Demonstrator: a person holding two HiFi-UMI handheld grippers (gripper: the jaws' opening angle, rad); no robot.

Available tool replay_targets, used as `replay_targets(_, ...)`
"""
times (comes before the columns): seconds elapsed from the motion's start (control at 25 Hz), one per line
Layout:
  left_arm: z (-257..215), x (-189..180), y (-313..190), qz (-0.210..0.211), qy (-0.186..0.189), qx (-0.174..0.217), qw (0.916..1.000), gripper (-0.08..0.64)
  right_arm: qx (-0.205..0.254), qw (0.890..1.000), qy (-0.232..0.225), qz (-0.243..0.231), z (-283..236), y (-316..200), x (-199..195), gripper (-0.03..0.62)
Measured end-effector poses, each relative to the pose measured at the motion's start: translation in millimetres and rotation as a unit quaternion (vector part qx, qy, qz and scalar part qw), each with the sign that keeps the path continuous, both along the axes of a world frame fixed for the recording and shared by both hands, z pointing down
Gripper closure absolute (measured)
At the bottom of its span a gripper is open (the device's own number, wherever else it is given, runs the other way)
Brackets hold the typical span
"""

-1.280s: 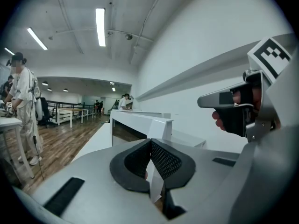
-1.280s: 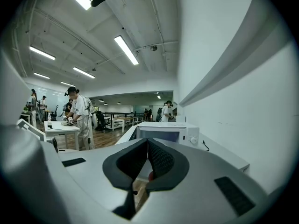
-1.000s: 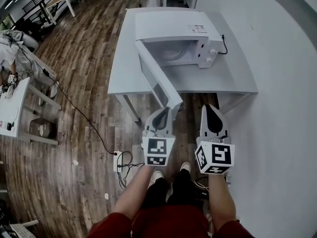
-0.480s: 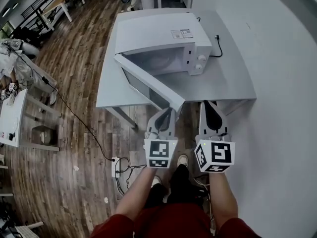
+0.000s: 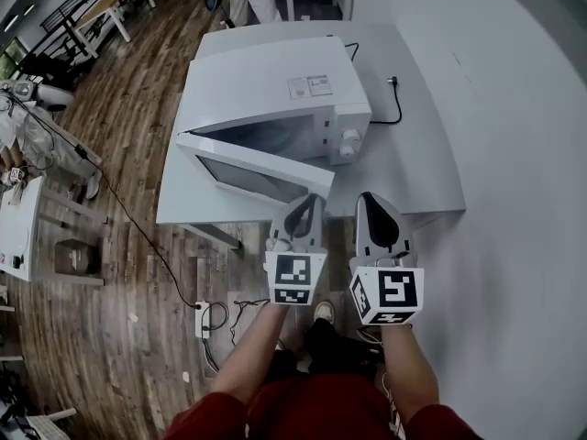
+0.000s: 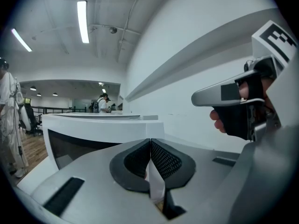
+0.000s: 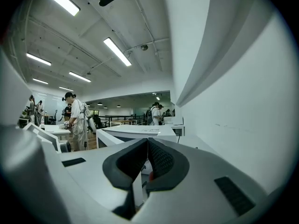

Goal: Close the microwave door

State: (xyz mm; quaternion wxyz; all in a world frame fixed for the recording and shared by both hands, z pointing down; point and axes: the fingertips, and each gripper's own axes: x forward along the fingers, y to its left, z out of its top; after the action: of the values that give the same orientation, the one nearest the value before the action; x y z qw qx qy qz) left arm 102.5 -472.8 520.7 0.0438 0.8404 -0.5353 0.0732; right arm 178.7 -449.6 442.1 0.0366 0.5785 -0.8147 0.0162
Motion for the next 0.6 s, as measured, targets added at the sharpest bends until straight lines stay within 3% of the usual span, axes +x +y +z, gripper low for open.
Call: replay_targets(0.6,-5.6,15.6,-117.3,-0.026,0.001,0.008,0.9996,0.532,-0.003,1.000,0.010,-0.014,1.1,-96.0,25.2,0.565)
